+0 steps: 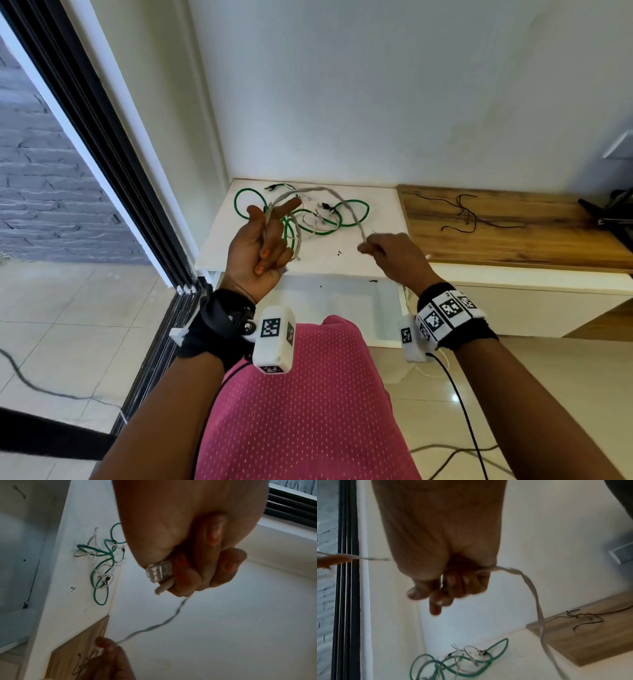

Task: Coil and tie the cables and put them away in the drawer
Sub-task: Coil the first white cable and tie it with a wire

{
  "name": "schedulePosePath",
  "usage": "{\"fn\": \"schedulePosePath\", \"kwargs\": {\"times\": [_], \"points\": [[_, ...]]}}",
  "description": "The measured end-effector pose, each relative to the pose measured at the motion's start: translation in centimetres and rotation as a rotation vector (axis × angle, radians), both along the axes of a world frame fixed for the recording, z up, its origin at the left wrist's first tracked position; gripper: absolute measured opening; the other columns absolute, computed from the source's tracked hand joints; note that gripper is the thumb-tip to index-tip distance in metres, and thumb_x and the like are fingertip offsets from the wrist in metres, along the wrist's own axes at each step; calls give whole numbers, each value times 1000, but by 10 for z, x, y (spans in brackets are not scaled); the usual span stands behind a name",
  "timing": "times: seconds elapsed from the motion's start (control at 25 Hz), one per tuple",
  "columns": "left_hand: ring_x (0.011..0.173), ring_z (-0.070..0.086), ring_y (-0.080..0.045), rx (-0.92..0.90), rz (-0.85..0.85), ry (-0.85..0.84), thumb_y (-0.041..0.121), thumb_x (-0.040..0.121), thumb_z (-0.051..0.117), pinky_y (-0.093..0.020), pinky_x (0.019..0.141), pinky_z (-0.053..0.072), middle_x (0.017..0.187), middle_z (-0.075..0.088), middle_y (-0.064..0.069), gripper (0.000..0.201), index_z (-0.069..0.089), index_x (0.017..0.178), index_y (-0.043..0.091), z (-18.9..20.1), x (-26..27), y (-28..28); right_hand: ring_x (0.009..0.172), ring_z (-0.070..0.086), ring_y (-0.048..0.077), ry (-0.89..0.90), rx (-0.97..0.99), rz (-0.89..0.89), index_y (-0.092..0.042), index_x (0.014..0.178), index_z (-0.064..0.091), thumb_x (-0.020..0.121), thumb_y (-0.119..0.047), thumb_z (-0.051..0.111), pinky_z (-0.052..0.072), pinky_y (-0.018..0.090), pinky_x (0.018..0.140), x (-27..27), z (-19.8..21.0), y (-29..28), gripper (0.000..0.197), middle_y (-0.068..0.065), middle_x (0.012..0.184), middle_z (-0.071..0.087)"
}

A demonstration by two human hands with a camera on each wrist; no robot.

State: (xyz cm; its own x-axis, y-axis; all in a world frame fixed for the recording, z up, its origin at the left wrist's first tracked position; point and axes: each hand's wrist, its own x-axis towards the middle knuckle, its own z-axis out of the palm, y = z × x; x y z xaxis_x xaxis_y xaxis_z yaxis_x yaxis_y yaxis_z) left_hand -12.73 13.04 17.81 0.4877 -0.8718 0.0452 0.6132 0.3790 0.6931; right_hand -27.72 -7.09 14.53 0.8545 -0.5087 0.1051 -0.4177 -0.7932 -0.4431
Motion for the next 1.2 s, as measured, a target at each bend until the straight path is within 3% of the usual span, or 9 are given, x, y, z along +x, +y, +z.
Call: {"fn": "schedulePosePath", "kwargs": {"times": [0.08, 0.16, 0.32, 0.56, 0.8, 0.88, 1.0, 1.08, 1.2], "points": [[23, 25, -6, -5, 28, 12, 47, 97, 24, -17, 35, 19, 36, 32, 3, 63, 51, 127, -1, -3, -1, 0, 81, 64, 32, 58, -236, -14, -11, 99, 62, 98, -46, 40, 48, 35, 64, 14, 20, 1, 41, 11, 90, 69], [23, 25, -6, -27, 50, 40, 48, 94, 29, -18, 36, 18, 35, 32, 3, 63, 55, 125, 0, -3, -1, 0, 90, 63, 33, 292, -421, 94, -11, 108, 59, 100, -45, 37, 42, 34, 68, 27, 36, 14, 41, 14, 98, 65], [23, 24, -6, -66, 91, 15, 45, 93, 33, -19, 36, 17, 35, 31, 3, 56, 62, 117, 4, 4, 4, 5, 94, 62, 30, 487, -402, 461, -11, 105, 62, 97, -44, 46, 44, 34, 72, 40, 29, 55, 37, 13, 100, 65], [29, 21, -8, 349, 273, -291, 38, 103, 30, -25, 42, 11, 47, 48, 1, 49, 51, 126, 0, -8, 17, 18, 68, 52, 18, -4, -360, 728, -12, 84, 63, 96, -39, 37, 28, 28, 63, 20, 22, 85, 40, 2, 72, 62], [35, 48, -14, 482, 226, -507, 32, 104, 31, -20, 40, 32, 73, 73, -5, 34, 45, 93, 3, -22, -1, 5, 68, 41, 11, -234, -139, 711, -8, 75, 64, 94, -29, 48, 32, 25, 61, 18, 33, 80, 32, -13, 72, 46], [48, 61, -15, 464, 232, -453, 27, 105, 31, -23, 52, 46, 71, 73, -5, 41, 51, 87, -3, -22, -3, 2, 67, 41, 4, -252, -60, 727, -8, 74, 65, 94, -28, 50, 33, 18, 63, 21, 31, 81, 31, -19, 73, 47], [74, 70, -26, 386, 214, -349, 27, 105, 31, -34, 75, 54, 80, 73, -16, 46, 57, 82, -4, -27, 1, 1, 70, 51, -7, -289, 60, 727, -5, 76, 67, 94, -29, 49, 35, 8, 67, 25, 28, 83, 35, -3, 70, 63], [69, 69, -31, 419, 118, -440, 30, 104, 31, -38, 70, 54, 77, 71, -18, 45, 54, 88, -5, -29, 0, 1, 65, 52, -11, -364, 110, 680, -3, 76, 68, 92, -23, 56, 34, 5, 63, 29, 31, 79, 28, -3, 67, 63], [41, 52, -23, 410, -136, -513, 35, 103, 25, -28, 50, 46, 63, 65, -16, 47, 51, 105, -5, -32, -12, 7, 56, 53, 9, -442, 291, 434, -12, 79, 70, 78, -22, 75, 42, 20, 56, 35, 42, 63, 11, 3, 63, 63]]}}
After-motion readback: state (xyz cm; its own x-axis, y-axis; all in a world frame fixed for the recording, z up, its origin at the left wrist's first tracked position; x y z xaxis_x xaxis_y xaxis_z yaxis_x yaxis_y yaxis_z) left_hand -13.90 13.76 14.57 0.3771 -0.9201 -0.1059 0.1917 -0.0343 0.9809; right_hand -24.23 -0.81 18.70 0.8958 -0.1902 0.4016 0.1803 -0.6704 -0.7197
